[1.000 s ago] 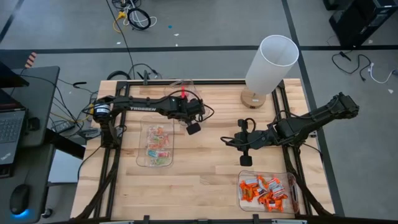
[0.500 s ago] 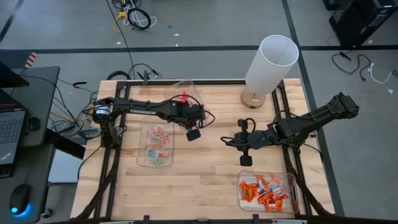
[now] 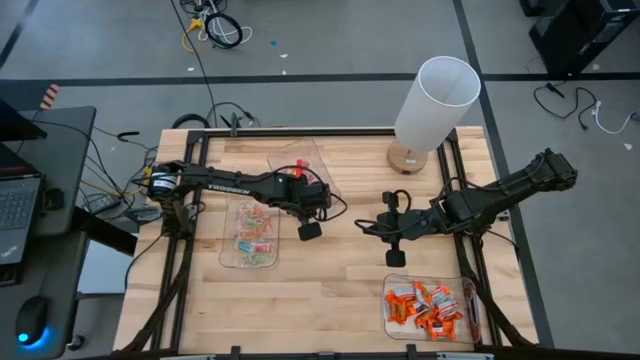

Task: Sort candy
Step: Move the top left transparent bin to the center of the table

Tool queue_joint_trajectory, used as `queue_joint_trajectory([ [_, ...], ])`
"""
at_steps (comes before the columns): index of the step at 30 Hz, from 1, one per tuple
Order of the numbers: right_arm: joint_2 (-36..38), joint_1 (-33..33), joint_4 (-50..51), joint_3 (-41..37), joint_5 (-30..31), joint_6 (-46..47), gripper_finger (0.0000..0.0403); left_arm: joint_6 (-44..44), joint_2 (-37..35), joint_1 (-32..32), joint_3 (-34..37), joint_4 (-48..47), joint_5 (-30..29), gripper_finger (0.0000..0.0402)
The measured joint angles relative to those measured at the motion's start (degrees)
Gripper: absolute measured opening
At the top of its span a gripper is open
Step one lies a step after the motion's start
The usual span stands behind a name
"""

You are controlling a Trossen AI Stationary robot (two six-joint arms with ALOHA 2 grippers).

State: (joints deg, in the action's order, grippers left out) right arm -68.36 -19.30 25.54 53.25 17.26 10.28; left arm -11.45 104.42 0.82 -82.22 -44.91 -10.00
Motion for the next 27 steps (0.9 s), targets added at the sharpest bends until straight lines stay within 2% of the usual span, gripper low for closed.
queue_joint_trajectory([
  [12, 0.00, -0.01, 0.00, 0.00, 0.00, 0.02, 0.0000, -1.04, 0.00, -4.22, -0.04, 0.07, 3.57, 0.0000],
  [27, 0.00, 0.00, 0.00, 0.00, 0.00, 0.04, 0.0000, -2.33, 0.00, -9.63, -0.04, 0.03, 3.72, 0.0000],
])
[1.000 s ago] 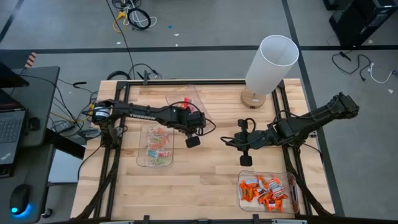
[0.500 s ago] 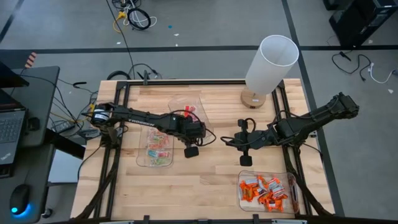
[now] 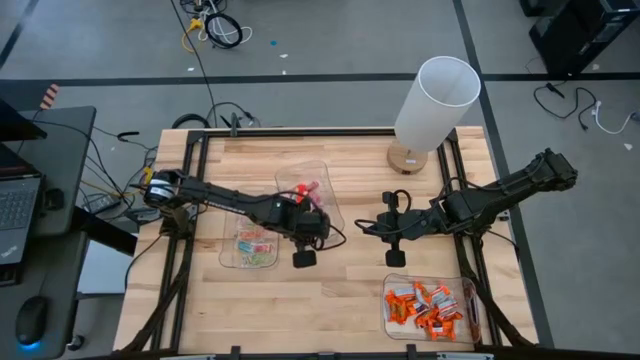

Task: Sort candy
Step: Move the top left transparent bin to the center of the table

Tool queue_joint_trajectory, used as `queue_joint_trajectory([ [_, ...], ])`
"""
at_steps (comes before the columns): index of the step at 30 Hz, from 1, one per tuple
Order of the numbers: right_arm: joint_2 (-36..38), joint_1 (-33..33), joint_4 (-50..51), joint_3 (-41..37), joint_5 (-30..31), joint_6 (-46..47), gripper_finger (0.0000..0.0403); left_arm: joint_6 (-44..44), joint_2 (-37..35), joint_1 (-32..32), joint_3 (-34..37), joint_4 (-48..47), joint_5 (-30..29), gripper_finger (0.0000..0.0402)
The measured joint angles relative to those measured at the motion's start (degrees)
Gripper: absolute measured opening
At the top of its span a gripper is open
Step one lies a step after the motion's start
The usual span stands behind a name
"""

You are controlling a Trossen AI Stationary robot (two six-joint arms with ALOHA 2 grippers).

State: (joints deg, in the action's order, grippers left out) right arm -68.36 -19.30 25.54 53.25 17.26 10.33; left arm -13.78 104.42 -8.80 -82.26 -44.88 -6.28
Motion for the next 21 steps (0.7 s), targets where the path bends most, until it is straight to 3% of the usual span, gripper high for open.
queue_joint_trajectory([
  [21, 0.00, -0.01, -0.02, 0.00, -0.02, 0.00, 0.0000, -1.46, -0.02, -4.46, -0.02, -0.58, 4.74, 0.0000],
])
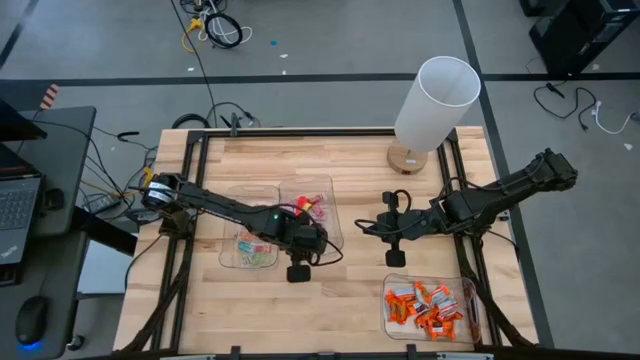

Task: Sort candy
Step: Move the top left transparent bin to the center of the table

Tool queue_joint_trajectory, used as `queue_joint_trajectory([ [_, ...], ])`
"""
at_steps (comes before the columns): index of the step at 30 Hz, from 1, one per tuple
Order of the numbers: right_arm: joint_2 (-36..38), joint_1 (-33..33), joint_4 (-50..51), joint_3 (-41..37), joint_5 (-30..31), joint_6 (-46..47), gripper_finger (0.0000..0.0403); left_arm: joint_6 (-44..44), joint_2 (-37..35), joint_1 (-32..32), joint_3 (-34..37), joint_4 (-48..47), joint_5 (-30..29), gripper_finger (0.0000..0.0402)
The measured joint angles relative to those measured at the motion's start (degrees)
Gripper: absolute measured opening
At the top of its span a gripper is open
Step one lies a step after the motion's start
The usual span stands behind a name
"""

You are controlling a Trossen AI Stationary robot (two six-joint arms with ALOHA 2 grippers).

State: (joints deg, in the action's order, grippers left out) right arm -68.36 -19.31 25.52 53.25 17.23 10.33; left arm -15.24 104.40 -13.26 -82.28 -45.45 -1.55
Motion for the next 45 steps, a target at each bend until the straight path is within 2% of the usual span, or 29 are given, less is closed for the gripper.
queue_joint_trajectory([
  [14, 0.00, 0.00, -0.04, 0.00, 0.00, 0.01, 0.0000, -5.96, -0.04, -1.54, -0.02, -4.76, 0.88, 0.0000],
  [25, 0.00, 0.00, -0.11, 0.00, 0.00, 0.02, 0.0000, -6.30, -0.04, -2.15, -1.13, -6.10, 3.33, 0.0000],
  [45, 0.00, 0.00, -0.25, 0.00, -0.02, 0.04, 0.0000, -10.74, -0.04, -3.75, -3.19, -14.21, 2.42, 0.0000],
])
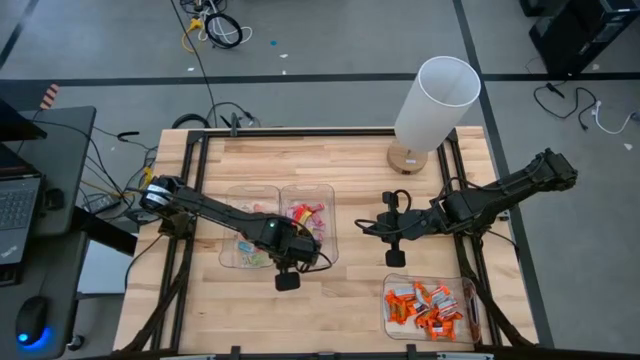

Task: Sort candy
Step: Move the top left transparent bin to the center of the table

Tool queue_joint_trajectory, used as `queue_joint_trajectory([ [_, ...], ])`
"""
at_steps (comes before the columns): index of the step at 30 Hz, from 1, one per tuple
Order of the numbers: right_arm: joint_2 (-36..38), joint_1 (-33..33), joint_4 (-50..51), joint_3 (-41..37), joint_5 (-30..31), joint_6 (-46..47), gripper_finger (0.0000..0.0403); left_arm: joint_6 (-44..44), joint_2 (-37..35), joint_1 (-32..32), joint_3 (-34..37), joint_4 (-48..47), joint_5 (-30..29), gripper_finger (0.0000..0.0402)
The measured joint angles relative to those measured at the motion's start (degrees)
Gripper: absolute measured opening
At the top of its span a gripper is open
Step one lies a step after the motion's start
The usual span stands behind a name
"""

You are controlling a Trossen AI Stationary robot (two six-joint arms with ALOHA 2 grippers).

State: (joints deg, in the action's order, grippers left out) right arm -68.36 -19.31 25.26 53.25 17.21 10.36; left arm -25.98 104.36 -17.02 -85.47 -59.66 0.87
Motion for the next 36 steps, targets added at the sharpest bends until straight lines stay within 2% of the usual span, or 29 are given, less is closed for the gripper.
queue_joint_trajectory([
  [7, 0.00, 0.00, -0.26, 0.00, 0.00, 0.80, 0.0000, 0.07, 0.00, 0.02, 0.02, 2.23, -0.42, 0.0000],
  [11, -0.83, 0.00, -1.53, 0.00, -0.69, 3.11, 0.0000, 1.13, 0.00, 0.00, -0.56, 3.46, -3.87, 0.0000],
  [22, -7.43, -0.89, -2.17, -0.02, -0.86, 4.62, 0.0000, 9.05, 0.00, -1.45, -10.27, 2.79, -14.75, 0.0000],
  [32, -4.78, -9.12, -0.93, -0.02, -0.93, 5.07, 0.0000, 11.83, 0.00, -6.46, -11.50, 2.38, -21.14, 0.0000],
  [36, -3.96, -13.43, -0.92, -0.02, -5.62, 5.68, 0.0000, 10.49, 0.00, -8.02, -11.50, 1.84, -23.90, 0.0000],
])
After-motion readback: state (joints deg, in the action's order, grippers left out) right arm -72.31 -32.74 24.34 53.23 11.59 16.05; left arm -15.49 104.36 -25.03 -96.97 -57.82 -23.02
